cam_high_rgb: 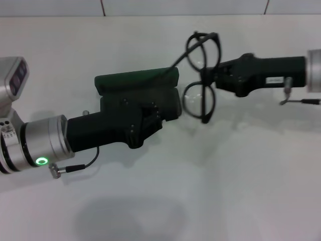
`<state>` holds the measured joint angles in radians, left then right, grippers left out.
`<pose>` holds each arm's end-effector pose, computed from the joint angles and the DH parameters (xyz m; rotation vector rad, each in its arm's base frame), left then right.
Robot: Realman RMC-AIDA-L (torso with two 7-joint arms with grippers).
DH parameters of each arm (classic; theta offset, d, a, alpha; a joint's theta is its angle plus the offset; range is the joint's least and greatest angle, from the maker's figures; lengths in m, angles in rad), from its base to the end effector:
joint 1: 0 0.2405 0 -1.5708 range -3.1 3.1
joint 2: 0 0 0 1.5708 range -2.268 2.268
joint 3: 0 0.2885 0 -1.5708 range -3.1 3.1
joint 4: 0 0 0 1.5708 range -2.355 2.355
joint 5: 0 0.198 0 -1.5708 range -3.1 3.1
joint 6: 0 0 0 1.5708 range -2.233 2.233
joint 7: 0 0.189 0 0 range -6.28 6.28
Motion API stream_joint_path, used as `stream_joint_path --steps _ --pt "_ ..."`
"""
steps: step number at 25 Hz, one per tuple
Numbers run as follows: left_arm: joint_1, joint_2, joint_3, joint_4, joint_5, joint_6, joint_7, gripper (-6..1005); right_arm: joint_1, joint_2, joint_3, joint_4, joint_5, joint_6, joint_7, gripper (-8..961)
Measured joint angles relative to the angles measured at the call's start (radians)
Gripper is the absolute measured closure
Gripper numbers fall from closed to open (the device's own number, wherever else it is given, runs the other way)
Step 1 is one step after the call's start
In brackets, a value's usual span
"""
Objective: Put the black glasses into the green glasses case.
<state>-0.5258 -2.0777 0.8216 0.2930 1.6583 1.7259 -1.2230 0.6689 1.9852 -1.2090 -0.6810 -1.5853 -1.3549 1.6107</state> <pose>-0.2204 0.3024 -0.0797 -2.7027 -0.7356 -1.2958 0.1771 0.3998 -0.0610 -2.8336 0.5652 0.7344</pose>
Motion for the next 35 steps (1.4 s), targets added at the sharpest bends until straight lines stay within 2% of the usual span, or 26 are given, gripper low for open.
stream_joint_path --steps 3,5,7,12,19,26,30,35 --pt "0.000 0.005 0.004 0.000 0.008 0.004 -0.007 999 -0.039 -0.016 0.000 -0.078 -0.065 0.080 -0.048 859" --pt "0.000 0.007 0.006 0.000 0.019 0.004 -0.009 999 -0.064 -0.015 0.001 -0.131 -0.114 0.121 -0.075 858" --pt "-0.001 0.008 0.007 0.000 0.033 0.004 -0.009 999 -0.080 -0.008 0.001 -0.176 -0.156 0.145 -0.119 857" --pt "-0.005 0.010 0.009 0.000 0.066 -0.005 -0.010 1000 -0.105 0.040 -0.035 -0.308 -0.255 0.211 -0.289 855" --pt "-0.009 0.006 0.012 0.000 0.086 -0.032 -0.021 1000 -0.112 0.042 -0.173 -0.363 -0.168 0.281 -0.484 852" --pt "-0.008 0.004 0.011 0.000 0.087 -0.062 -0.025 1000 -0.150 0.043 -0.303 -0.446 -0.092 0.332 -0.623 848" --pt "-0.007 0.004 0.008 0.000 0.086 -0.072 -0.031 1000 -0.158 0.043 -0.336 -0.467 -0.065 0.342 -0.642 847" --pt "-0.008 0.002 0.008 0.000 0.085 -0.074 -0.032 1000 -0.159 0.041 -0.351 -0.472 -0.003 0.292 -0.639 844"
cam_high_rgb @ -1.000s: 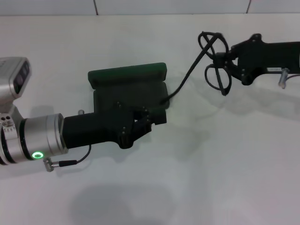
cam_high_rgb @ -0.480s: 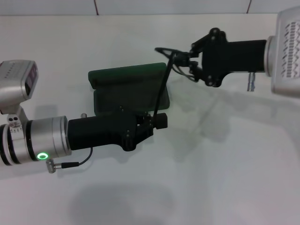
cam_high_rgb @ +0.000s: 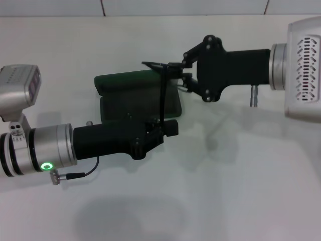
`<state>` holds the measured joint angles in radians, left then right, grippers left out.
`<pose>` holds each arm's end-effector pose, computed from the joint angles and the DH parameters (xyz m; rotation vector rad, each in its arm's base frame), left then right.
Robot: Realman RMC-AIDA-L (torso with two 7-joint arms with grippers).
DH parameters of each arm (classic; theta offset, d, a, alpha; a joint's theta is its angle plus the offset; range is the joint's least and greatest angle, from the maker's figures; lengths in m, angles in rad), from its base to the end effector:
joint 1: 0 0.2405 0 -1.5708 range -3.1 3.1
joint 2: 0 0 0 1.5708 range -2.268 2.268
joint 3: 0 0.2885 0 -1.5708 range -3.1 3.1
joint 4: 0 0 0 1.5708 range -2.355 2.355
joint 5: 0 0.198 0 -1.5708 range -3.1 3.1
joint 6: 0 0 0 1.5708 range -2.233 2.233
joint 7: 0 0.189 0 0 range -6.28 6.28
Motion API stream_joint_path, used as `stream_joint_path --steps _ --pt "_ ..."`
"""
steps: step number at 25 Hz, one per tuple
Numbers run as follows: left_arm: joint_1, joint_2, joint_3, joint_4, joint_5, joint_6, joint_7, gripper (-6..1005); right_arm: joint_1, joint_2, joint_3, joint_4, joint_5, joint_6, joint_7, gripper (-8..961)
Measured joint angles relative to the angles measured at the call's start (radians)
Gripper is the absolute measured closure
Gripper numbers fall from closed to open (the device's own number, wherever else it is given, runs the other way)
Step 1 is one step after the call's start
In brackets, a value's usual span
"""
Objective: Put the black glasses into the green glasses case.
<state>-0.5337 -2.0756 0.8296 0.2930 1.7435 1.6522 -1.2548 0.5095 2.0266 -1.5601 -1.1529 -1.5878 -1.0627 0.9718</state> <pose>-0.2334 0.3021 -0.0951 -2.7672 -0.8121 -1.1350 0.1285 0.3760 -0.0851 -2.5837 -0.7788 0.4103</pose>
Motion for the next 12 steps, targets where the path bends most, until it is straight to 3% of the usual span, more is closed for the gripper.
stream_joint_path --steps 12 --pt "-0.008 -0.003 -0.001 0.000 -0.006 0.000 0.000 997 -0.016 0.000 -0.038 0.004 0.023 -0.073 0.046 839"
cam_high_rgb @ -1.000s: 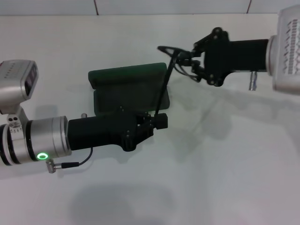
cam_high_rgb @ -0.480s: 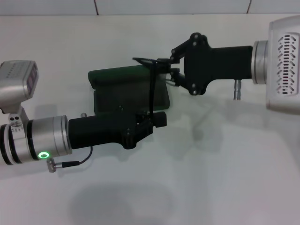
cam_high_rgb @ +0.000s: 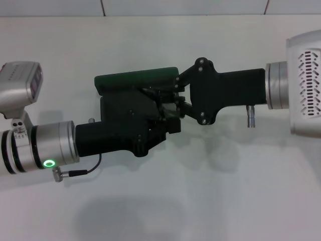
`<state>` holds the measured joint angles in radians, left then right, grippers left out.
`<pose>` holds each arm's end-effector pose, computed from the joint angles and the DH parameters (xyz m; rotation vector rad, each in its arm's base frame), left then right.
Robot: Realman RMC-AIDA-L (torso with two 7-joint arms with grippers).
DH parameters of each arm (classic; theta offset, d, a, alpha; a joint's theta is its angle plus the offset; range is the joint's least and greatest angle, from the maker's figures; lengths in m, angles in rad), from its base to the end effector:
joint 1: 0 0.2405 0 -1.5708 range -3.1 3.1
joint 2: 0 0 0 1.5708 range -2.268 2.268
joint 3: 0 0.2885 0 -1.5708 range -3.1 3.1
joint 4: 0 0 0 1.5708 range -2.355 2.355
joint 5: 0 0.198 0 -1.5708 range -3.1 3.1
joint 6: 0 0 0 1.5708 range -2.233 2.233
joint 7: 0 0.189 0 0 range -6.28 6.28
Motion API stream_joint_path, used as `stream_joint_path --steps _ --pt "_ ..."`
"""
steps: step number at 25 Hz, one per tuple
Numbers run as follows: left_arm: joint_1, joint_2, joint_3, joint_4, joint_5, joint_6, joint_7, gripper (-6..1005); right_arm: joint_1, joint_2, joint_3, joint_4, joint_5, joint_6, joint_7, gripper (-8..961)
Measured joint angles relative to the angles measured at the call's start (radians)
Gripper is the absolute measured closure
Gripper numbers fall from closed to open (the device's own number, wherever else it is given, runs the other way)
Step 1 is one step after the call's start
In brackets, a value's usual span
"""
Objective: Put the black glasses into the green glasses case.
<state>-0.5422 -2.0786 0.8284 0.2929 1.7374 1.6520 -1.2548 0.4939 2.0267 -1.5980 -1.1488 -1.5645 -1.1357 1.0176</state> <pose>-0.2295 0.3045 -0.0953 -2.7661 -0.8023 -1.1466 0.1301 0.3528 -0.0962 -2.6930 -0.7457 0.4823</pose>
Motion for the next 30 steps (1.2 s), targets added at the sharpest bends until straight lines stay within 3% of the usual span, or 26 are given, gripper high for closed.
stream_joint_path --steps 21,26,30 --pt "-0.007 -0.003 0.003 0.000 -0.001 0.000 0.006 993 -0.001 -0.002 0.009 0.026 0.072 -0.060 0.021 829" --pt "-0.005 -0.001 0.005 0.000 0.002 0.000 0.007 992 0.003 -0.001 0.021 0.050 0.077 -0.019 0.021 827" --pt "0.033 0.011 0.007 0.001 0.015 -0.006 0.035 991 0.020 0.002 0.021 0.101 0.080 0.057 0.019 825"
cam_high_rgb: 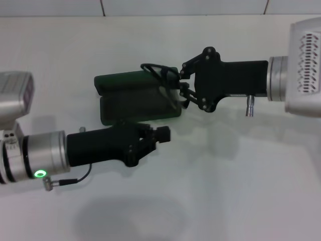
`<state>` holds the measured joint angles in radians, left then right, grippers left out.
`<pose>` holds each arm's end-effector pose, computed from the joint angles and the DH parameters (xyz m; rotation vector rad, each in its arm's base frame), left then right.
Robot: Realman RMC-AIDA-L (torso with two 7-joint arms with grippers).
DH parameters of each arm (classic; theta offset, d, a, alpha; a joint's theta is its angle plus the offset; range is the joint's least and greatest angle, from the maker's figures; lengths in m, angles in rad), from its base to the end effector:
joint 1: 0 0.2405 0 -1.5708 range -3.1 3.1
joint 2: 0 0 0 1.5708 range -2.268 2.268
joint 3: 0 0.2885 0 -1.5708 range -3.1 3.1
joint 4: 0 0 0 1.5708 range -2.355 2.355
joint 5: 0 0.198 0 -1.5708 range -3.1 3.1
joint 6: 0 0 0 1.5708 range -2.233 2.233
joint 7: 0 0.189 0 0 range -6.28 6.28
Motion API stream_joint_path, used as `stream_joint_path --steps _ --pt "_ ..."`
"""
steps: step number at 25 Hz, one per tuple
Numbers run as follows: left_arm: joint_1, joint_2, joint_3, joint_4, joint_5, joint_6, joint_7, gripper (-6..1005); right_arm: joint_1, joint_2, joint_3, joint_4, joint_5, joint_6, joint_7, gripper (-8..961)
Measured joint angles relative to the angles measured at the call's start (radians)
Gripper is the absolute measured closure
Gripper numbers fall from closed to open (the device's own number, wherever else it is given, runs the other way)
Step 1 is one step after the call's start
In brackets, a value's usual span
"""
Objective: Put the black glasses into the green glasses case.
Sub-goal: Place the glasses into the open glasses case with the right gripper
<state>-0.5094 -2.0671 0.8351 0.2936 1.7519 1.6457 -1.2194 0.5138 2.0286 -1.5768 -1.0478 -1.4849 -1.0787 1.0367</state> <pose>-0.2446 0.2967 -0.0940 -2.7633 -0.7893 -1.0955 0.1380 0.3707 -0.0952 -2.6763 -0.5380 0.5294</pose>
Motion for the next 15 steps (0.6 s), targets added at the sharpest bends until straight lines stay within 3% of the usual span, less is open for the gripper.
stream_joint_path --steps 7,15 --pt "0.120 0.012 -0.003 0.088 0.014 -0.075 0.004 990 0.100 0.000 -0.055 0.132 0.043 0.145 -0.051 822" --pt "0.182 0.014 -0.006 0.128 0.010 -0.077 0.000 989 0.236 0.000 -0.106 0.272 0.063 0.174 -0.037 818"
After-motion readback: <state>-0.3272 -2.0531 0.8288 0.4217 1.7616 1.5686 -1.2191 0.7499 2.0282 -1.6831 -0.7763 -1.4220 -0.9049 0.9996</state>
